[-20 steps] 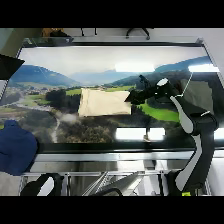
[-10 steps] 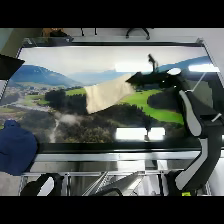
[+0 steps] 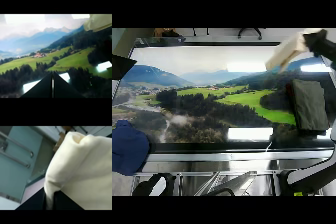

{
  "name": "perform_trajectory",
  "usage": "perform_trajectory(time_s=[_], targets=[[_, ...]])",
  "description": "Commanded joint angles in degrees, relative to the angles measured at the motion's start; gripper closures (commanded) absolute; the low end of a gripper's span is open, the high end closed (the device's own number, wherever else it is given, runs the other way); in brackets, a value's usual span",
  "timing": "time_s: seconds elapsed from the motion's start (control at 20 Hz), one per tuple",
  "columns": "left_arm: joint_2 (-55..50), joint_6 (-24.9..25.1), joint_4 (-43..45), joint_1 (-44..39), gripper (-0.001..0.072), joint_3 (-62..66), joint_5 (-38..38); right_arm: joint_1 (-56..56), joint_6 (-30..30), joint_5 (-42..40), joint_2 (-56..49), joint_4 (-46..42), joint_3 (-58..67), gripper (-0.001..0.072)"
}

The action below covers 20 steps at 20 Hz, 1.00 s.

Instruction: Fold the shirts.

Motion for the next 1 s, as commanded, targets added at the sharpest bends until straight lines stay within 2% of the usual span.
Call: perform_trajectory(time_s=[0.0, 0.1, 0.25, 0.45, 0.5, 0.65, 0.8, 0.95], targets=[[0.0, 0.0, 0.0, 0.1, 0.0692, 0.0, 0.0, -8.7, 7.5, -0.3, 0.6, -4.1, 0.5, 0.0685], [0.0, -0.2, 0.0, 0.1, 0.0692, 0.0, 0.0, -11.2, 10.6, 1.0, 1.3, -7.0, 0.5, 0.0685], [0.0, -0.2, 0.0, 0.1, 0.0692, 0.0, 0.0, -12.3, 20.2, 1.0, 3.6, -13.1, 0.5, 0.0685], [0.0, -0.2, 0.0, 0.1, 0.0692, 0.0, 0.0, -12.3, 38.1, 2.9, 7.3, -28.4, 0.5, 0.0685], [0.0, -0.2, 0.0, 0.1, 0.0692, 0.0, 0.0, -12.3, 41.3, 4.9, 8.3, -32.7, 0.3, 0.0685], [0.0, -0.2, 0.0, 0.1, 0.0692, 0.0, 0.0, -12.3, 56.4, 13.5, 12.6, -47.7, -2.1, 0.0688], [0.0, -0.2, 0.0, 0.1, 0.0692, 0.0, 0.0, -12.3, 64.4, 19.0, 18.2, -59.4, -7.3, 0.0687], [0.0, -0.2, 0.0, 0.1, 0.0692, 0.0, 0.0, -12.3, 70.2, 22.6, 24.2, -65.5, -15.3, 0.0687]])
